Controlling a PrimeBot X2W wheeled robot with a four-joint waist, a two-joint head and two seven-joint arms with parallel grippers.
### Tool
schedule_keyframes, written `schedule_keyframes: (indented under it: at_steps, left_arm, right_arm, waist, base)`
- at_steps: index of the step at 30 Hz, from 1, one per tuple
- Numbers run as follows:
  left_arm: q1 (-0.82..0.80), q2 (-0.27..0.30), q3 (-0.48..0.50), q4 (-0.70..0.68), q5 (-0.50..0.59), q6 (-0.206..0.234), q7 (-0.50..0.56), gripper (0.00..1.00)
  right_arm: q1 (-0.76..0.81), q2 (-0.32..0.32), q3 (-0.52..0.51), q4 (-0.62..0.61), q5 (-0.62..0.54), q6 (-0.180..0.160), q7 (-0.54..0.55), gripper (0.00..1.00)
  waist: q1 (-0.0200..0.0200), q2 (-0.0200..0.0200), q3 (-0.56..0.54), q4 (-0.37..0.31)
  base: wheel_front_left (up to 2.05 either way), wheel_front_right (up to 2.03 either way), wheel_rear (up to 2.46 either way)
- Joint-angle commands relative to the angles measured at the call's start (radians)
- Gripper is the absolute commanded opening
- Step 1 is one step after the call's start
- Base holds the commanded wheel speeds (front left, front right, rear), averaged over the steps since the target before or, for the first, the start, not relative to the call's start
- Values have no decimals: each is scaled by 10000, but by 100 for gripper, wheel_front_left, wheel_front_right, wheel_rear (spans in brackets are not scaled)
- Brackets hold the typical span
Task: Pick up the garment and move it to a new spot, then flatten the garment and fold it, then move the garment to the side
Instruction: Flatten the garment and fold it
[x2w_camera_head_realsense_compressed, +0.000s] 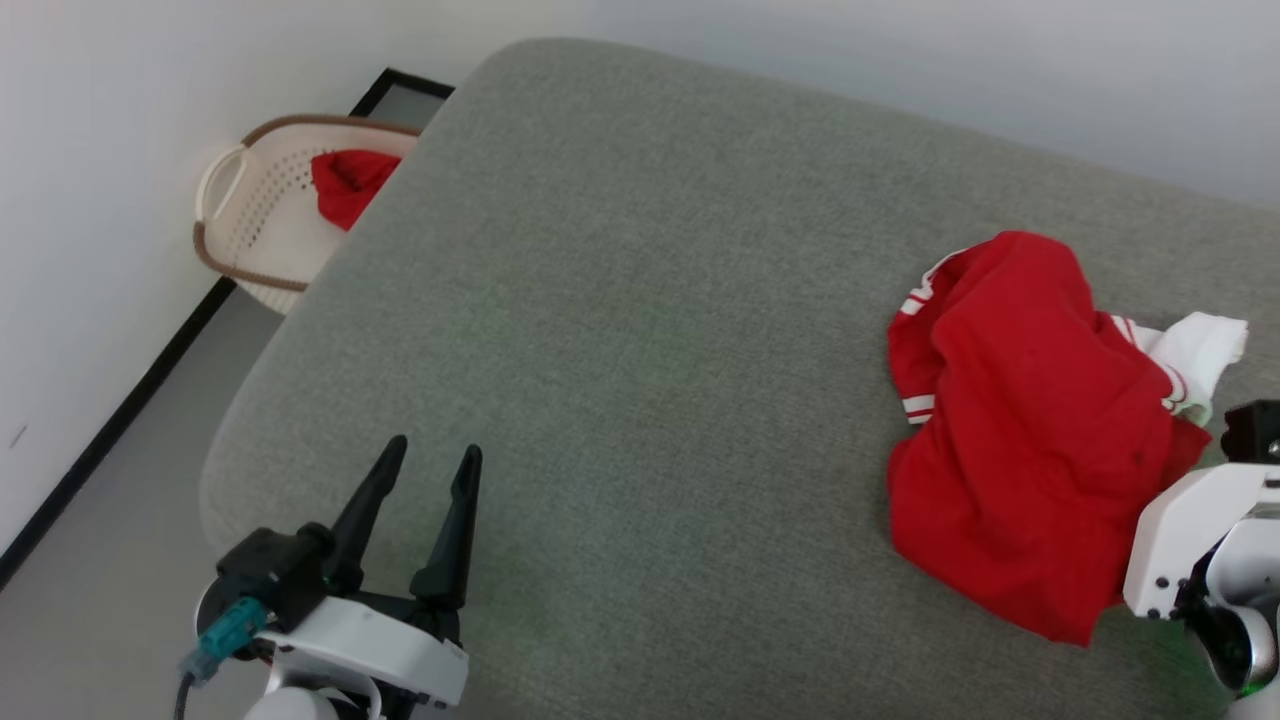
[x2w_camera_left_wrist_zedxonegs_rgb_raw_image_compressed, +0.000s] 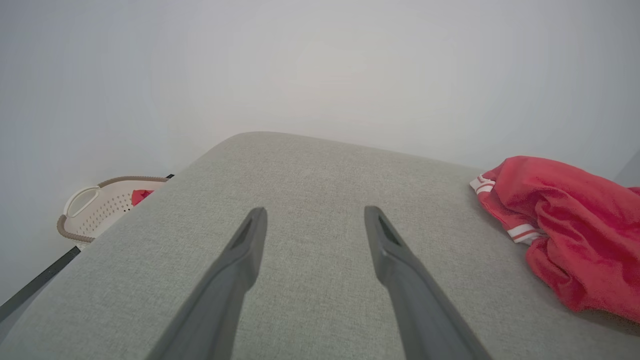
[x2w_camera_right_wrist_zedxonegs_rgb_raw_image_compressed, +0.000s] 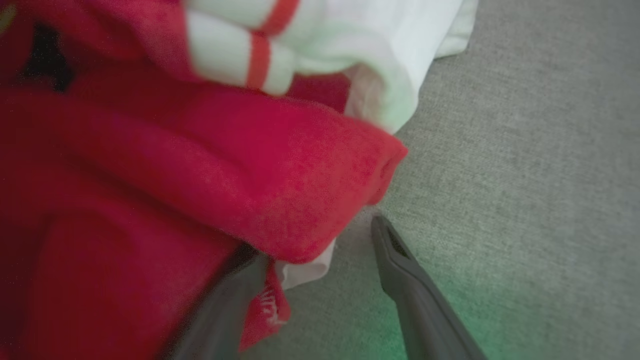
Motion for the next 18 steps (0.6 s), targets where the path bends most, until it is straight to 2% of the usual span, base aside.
schedule_keyframes:
  at_steps: [1, 6, 7, 8, 9, 18]
  left_arm:
    - [-123, -39, -13, 79, -20, -49, -69, 100]
    - [-241, -143, 34, 316, -43, -140, -118, 100]
    - [-275, -154, 50, 356, -40, -166, -131, 100]
    - [-303, -166, 66, 402, -38, -191, -137, 100]
    - [-325, -179, 80, 444, -40, -200, -147, 100]
    - [-327, -52, 331, 666, 12, -273, -172, 100]
  right_arm:
    - [-68, 72, -21, 210, -47, 1, 146, 100]
    - [-219, 322, -274, 929, -150, 2, 606, 100]
    - [-240, 398, -330, 1082, -158, 2, 756, 97]
    - [-273, 447, -323, 1204, -217, 4, 894, 17]
    - [-301, 451, -321, 1296, -276, 4, 995, 0]
    - [-642, 316, -396, 713, -305, 1, 1256, 0]
  waist:
    - [0, -1, 255, 214]
    - [0, -1, 361, 287]
    - [0, -1, 364, 293]
    - [0, -1, 358, 294]
    - [0, -1, 346, 291]
    - [0, -1, -56, -98]
  base:
    - [0, 0, 0]
    - [0, 0, 0]
    - [0, 0, 0]
    - [0, 0, 0]
    - [0, 0, 0]
    - [0, 0, 0]
